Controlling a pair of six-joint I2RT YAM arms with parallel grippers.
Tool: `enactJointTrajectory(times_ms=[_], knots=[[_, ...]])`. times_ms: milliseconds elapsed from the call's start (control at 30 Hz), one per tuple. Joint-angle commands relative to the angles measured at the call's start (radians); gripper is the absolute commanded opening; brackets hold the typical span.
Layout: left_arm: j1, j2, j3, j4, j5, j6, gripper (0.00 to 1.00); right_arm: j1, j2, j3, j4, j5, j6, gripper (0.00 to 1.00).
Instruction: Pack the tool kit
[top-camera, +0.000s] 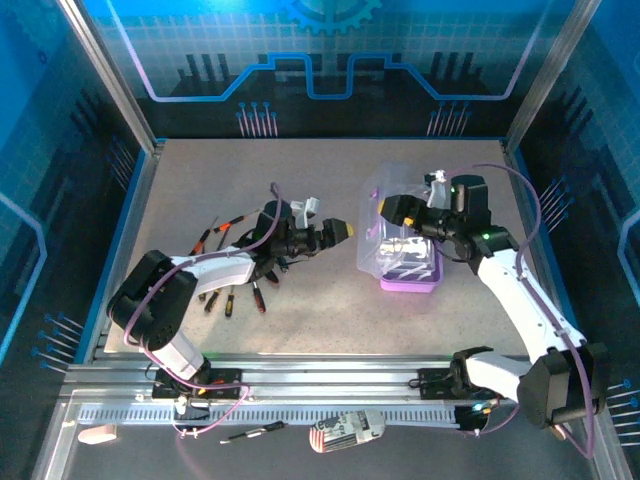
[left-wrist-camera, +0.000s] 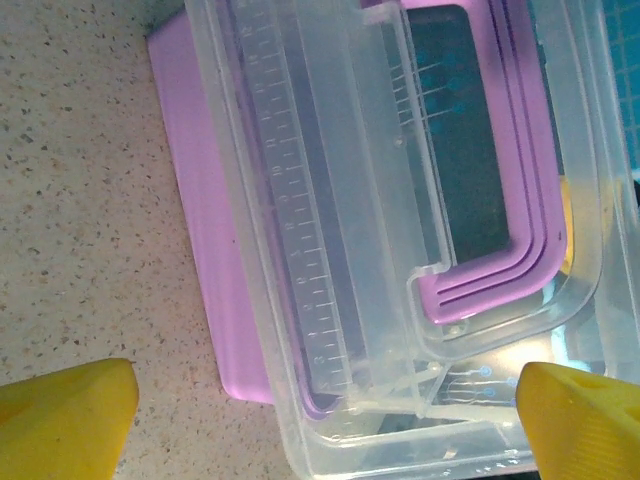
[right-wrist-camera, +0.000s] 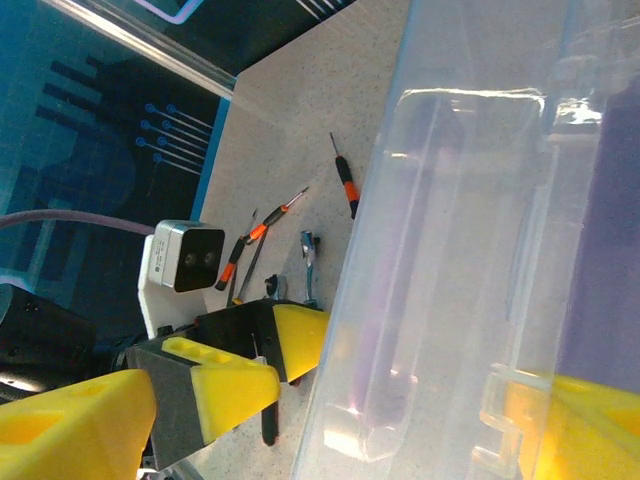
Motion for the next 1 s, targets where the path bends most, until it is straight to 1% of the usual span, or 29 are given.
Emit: enactJointTrajectory(times_ms=[0,67,133,167,433,700,833,967], knots=[[0.035,-0.029,-0.019,0.060,0.028,-0.025,0.99,0.047,0.020,0.045,0.030,0.021,-0.009,0.91],[0.044,-0.028,-0.018,0.046,0.033,-0.026,0.99,0.067,0.031,0.052,0.033,0.028,-0.007,0.91],[0.048,-0.016,0.002,0.023,0.074,-0.012,0.99,0.082,0.041,0.055,0.049,0.027,-0.005,0.91],[0.049,-0.015,0.003,0.017,0.078,-0.012,0.99,0.087,0.048,0.055,0.055,0.030,-0.003,0.91],[0.049,0.023,-0.004,0.143,0.131,-0.064,0.99,0.110,0.098,0.072,0.080,0.029,0.014,0.90],[0.053,0.046,0.001,0.180,0.147,-0.085,0.99,0.170,0.147,0.129,0.074,0.058,0.006,0.90],[0.057,0.052,-0.007,0.198,0.149,-0.095,0.99,0.175,0.179,0.128,0.081,0.051,0.012,0.89],[0.075,0.041,-0.025,0.203,0.154,-0.101,0.99,0.174,0.157,0.135,0.050,0.077,-0.015,0.89]])
